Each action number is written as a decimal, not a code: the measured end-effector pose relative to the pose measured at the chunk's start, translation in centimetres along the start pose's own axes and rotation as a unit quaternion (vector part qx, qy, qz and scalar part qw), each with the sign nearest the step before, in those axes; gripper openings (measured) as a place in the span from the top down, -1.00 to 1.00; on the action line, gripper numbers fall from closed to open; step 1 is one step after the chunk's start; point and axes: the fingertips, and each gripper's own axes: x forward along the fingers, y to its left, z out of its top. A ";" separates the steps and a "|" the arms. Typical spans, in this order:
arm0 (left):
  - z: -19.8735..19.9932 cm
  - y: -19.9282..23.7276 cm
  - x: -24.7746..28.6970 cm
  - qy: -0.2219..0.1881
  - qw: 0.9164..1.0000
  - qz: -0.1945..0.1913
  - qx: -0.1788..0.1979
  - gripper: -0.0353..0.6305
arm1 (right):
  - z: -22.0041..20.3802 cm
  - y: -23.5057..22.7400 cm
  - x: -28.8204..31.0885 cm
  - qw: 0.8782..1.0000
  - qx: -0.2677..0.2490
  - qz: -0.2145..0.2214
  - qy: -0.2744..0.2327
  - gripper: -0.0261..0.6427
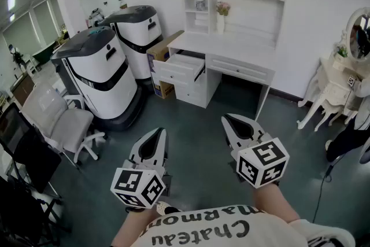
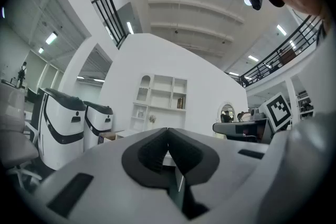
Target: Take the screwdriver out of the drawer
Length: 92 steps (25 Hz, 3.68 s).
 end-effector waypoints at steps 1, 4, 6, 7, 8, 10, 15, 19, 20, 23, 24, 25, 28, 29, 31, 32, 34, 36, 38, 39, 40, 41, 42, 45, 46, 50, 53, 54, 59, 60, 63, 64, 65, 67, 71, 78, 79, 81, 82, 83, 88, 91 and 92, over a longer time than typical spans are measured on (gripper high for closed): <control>0.1 0.2 -0.3 0.001 1.000 0.001 0.000 0.82 | 0.0 0.3 -0.1 1.000 0.001 0.000 0.000 0.84; 0.4 0.6 -0.9 0.000 1.000 0.003 -0.004 0.82 | 0.0 0.9 -0.1 1.000 0.003 0.001 0.001 0.84; 0.3 0.8 -0.9 -0.001 1.000 0.004 -0.012 0.82 | -0.2 0.9 0.1 1.000 0.005 0.002 0.004 0.84; 0.2 0.9 -0.9 -0.001 1.000 0.005 -0.015 0.82 | -0.3 0.9 0.2 1.000 0.007 0.003 0.006 0.84; 0.1 1.0 -0.9 -0.001 1.000 0.005 -0.016 0.82 | -0.6 0.8 0.3 1.000 0.008 0.003 0.008 0.84; -0.3 1.2 -0.8 0.002 1.000 0.005 -0.017 0.82 | -1.1 0.8 0.5 1.000 0.010 0.002 0.012 0.84; -1.2 2.1 0.0 0.009 1.000 0.000 -0.014 0.82 | -2.6 0.4 1.7 0.999 0.029 0.005 0.018 0.84; -2.0 3.3 1.3 0.018 1.000 -0.013 -0.007 0.82 | -3.5 -0.1 3.6 0.999 0.020 -0.009 0.028 0.84; -2.4 3.7 1.7 0.024 1.000 -0.019 -0.005 0.82 | -3.9 -0.1 4.3 0.999 0.021 -0.012 0.034 0.83; -3.4 5.8 3.3 0.037 0.999 -0.038 -0.006 0.82 | -5.3 0.6 7.1 0.998 0.039 -0.005 0.055 0.83; -3.6 6.8 3.8 0.041 0.998 -0.044 -0.007 0.82 | -5.5 0.8 8.3 0.997 0.044 -0.005 0.058 0.83; -3.8 7.8 4.5 0.045 0.998 -0.050 -0.008 0.82 | -5.6 1.0 9.4 0.997 0.046 -0.008 0.060 0.83; -3.6 11.2 6.5 0.050 0.997 -0.065 -0.008 0.82 | -5.4 1.3 13.1 0.997 0.052 -0.021 0.059 0.83; -3.3 12.5 7.1 0.049 0.996 -0.068 -0.007 0.82 | -5.3 1.4 14.4 0.996 0.056 -0.024 0.057 0.83; -2.7 15.0 8.3 0.048 0.996 -0.075 -0.003 0.82 | -5.0 1.7 17.1 0.996 0.067 -0.032 0.053 0.83; -2.4 16.3 8.8 0.049 0.996 -0.080 0.000 0.82 | -4.9 2.0 18.4 0.995 0.074 -0.037 0.049 0.83; -1.9 19.0 9.7 0.048 0.995 -0.085 0.003 0.82 | -4.7 2.5 20.9 0.994 0.084 -0.044 0.044 0.83; -1.4 21.8 10.6 0.049 0.995 -0.090 0.003 0.82 | -4.5 3.0 23.4 0.994 0.093 -0.049 0.041 0.83; -1.1 24.0 11.4 0.052 0.994 -0.097 0.005 0.82 | -4.4 3.6 25.6 0.993 0.099 -0.053 0.037 0.83; -0.9 24.9 11.8 0.053 0.993 -0.103 0.006 0.82 | -4.3 3.7 26.6 0.993 0.100 -0.055 0.035 0.83; -0.8 25.7 12.2 0.054 0.993 -0.108 0.006 0.82 | -4.2 3.8 27.5 0.993 0.101 -0.059 0.033 0.83; -0.7 26.3 12.6 0.054 0.992 -0.115 0.007 0.82 | -4.2 3.9 28.3 0.992 0.104 -0.065 0.030 0.83; -0.7 26.9 12.9 0.054 0.991 -0.122 0.008 0.82 | -4.4 3.9 28.9 0.991 0.108 -0.071 0.027 0.83; -0.6 28.5 14.0 0.054 0.989 -0.136 0.013 0.82 | -5.0 3.9 30.6 0.989 0.123 -0.082 0.022 0.83; -0.5 29.0 14.4 0.053 0.989 -0.138 0.014 0.82 | -5.2 3.9 31.1 0.988 0.126 -0.083 0.024 0.83; -0.4 30.5 15.5 0.054 0.988 -0.142 0.010 0.82 | -4.9 3.4 33.1 0.988 0.123 -0.089 0.027 0.83; -0.9 31.5 15.7 0.059 0.987 -0.148 0.008 0.82 | -4.6 3.7 34.7 0.989 0.118 -0.089 0.023 0.83; -1.1 31.9 15.7 0.059 0.987 -0.147 0.005 0.82 | -4.7 4.0 35.2 0.989 0.116 -0.085 0.025 0.83; -2.6 33.0 16.8 0.065 0.988 -0.139 -0.022 0.82 | -6.6 4.3 36.8 0.990 0.105 -0.077 0.057 0.83; -2.8 33.1 17.2 0.066 0.988 -0.140 -0.023 0.82 | -6.8 4.1 37.0 0.989 0.107 -0.077 0.060 0.83; -3.2 33.4 18.3 0.066 0.987 -0.142 -0.020 0.82 | -7.1 3.0 37.8 0.989 0.112 -0.081 0.061 0.83; -3.4 33.4 18.7 0.066 0.987 -0.142 -0.018 0.82 | -7.2 2.6 38.0 0.988 0.112 -0.082 0.063 0.83; -3.7 33.5 19.2 0.067 0.988 -0.141 -0.017 0.82 | -7.4 2.1 38.3 0.988 0.112 -0.083 0.064 0.83; -4.1 33.7 20.4 0.068 0.988 -0.135 -0.017 0.82 | -7.7 0.9 38.9 0.988 0.112 -0.082 0.068 0.83; -4.6 34.1 23.3 0.073 0.989 -0.126 -0.020 0.82 | -8.1 -1.8 40.6 0.987 0.115 -0.080 0.073 0.83; -5.5 34.6 30.6 0.079 0.990 -0.113 -0.015 0.82 | -7.8 -8.1 45.7 0.989 0.119 -0.058 0.069 0.83; -5.6 34.7 31.8 0.081 0.991 -0.110 -0.014 0.82 | -7.8 -9.2 46.4 0.989 0.118 -0.055 0.069 0.83; -6.0 35.2 34.0 0.085 0.991 -0.101 -0.015 0.82 | -7.6 -11.2 47.9 0.989 0.119 -0.051 0.069 0.83; -6.2 35.4 35.1 0.086 0.991 -0.097 -0.016 0.82 | -7.6 -12.1 48.6 0.989 0.121 -0.050 0.069 0.83; -6.3 35.7 36.1 0.087 0.992 -0.092 -0.016 0.82 | -7.6 -13.0 49.2 0.989 0.122 -0.048 0.069 0.83; -6.6 36.0 40.8 0.084 0.994 -0.075 -0.013 0.82 | -8.0 -17.3 51.7 0.988 0.126 -0.039 0.077 0.83; -6.7 36.0 43.1 0.081 0.994 -0.069 -0.010 0.82 | -7.9 -19.3 53.0 0.988 0.127 -0.033 0.077 0.83; -6.8 36.0 43.8 0.080 0.995 -0.066 -0.009 0.82 | -7.8 -20.0 53.5 0.989 0.125 -0.031 0.075 0.83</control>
